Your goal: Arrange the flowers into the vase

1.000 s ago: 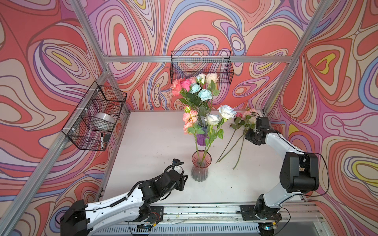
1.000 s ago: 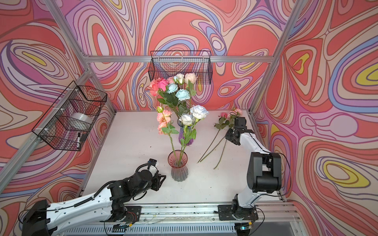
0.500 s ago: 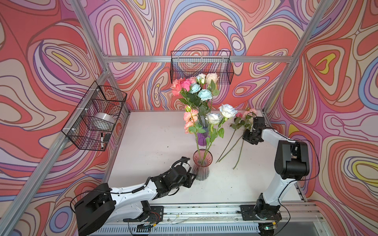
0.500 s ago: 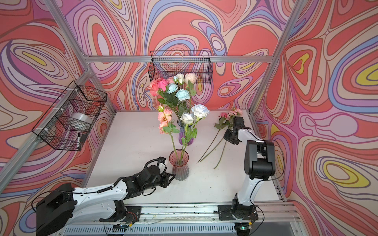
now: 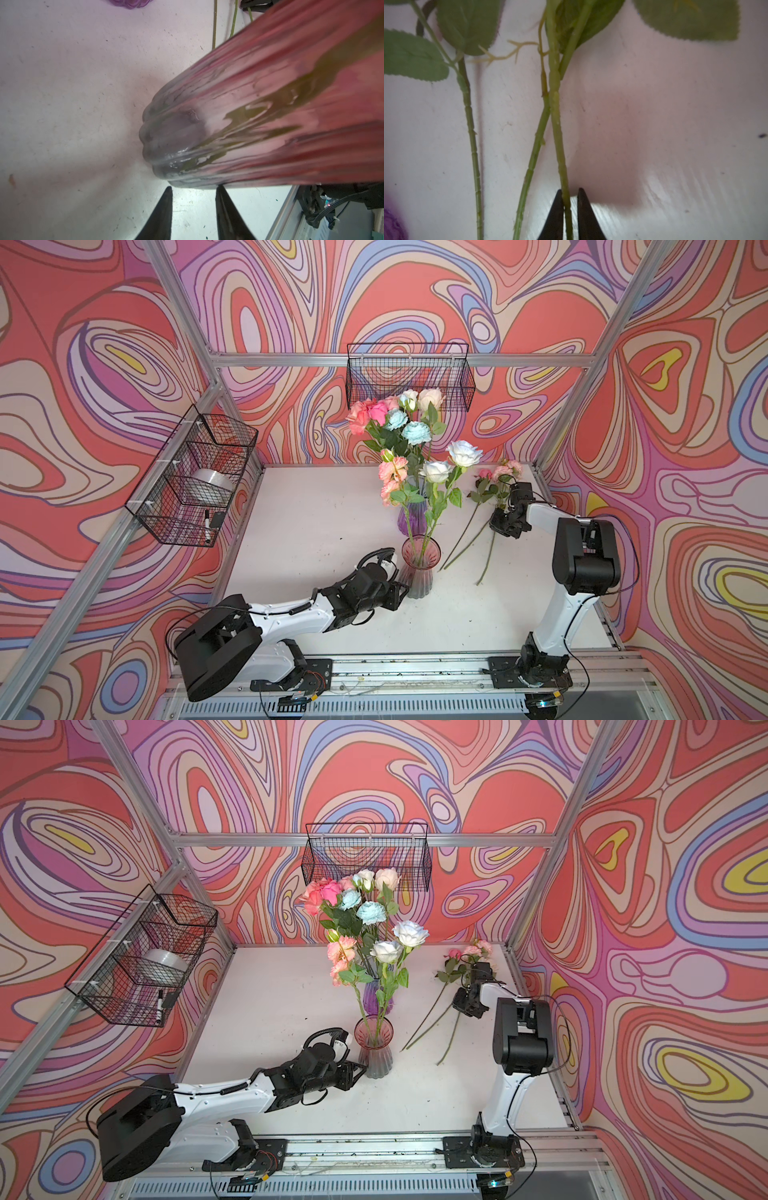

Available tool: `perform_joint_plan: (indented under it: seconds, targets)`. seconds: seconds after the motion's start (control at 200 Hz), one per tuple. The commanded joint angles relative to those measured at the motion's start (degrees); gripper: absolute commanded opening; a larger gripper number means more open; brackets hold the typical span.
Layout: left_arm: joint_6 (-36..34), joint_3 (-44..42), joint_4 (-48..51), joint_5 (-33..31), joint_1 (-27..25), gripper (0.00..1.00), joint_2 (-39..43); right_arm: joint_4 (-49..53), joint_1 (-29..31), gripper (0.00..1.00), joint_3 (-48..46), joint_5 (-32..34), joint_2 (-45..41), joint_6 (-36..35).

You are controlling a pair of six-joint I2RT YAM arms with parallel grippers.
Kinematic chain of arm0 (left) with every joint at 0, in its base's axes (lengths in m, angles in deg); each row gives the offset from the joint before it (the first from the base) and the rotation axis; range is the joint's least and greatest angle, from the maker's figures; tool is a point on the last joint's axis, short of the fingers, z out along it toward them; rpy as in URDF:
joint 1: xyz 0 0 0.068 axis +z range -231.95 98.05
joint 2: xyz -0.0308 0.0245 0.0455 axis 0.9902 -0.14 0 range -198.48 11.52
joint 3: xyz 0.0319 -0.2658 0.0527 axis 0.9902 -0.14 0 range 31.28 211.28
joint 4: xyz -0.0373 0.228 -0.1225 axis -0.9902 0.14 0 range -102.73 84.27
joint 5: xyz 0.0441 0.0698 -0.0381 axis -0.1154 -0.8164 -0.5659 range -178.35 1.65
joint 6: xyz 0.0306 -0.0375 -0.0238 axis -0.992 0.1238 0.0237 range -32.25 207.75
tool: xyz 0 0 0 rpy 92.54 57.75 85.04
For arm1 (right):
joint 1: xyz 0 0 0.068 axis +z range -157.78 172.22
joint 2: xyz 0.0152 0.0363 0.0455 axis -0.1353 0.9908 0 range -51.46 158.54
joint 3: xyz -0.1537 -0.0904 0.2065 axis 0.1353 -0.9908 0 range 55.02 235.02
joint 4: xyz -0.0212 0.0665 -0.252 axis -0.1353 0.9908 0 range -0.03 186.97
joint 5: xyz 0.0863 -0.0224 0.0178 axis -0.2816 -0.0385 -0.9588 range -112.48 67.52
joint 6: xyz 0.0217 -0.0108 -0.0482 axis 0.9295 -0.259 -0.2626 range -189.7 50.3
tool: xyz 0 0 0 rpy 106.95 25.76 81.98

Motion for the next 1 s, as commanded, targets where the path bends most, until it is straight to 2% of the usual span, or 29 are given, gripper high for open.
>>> perform_joint_plan:
  seconds: [0.0,0.175,0.461,0.601,0.761,0.996]
  targets:
    - [-0.6,1.4,-0.4,0.6,0.5,0.35,0.6,-0.8,-0.1,0.04,-0.8,0.0,-0.1,-0.2]
    - [-1.0,0.2,6.3,-0.7,0.5,0.38,7.5,-1.9,-0.1,0.00,-2.6,0.5,-5.5,0.2]
    - [-3.5,0.0,25.2,-6.7,0.5,0.45,28.3,-1.3,-0.1,0.00,-3.3,0.0,-17.3,0.7]
    - [-5.2,2.3,34.2,-9.4,0.5,0.47,35.8,-1.3,0.0,0.00,-3.2,-1.6,-21.6,0.7]
    - [-8.7,9.3,40.7,-11.1,0.5,0.49,39.5,-4.7,0.2,0.00,-5.8,-4.4,-29.8,3.0]
    - [-15.7,21.9,43.9,-9.9,0.5,0.59,37.9,-10.9,1.1,0.00,-11.1,-6.0,-45.5,7.2]
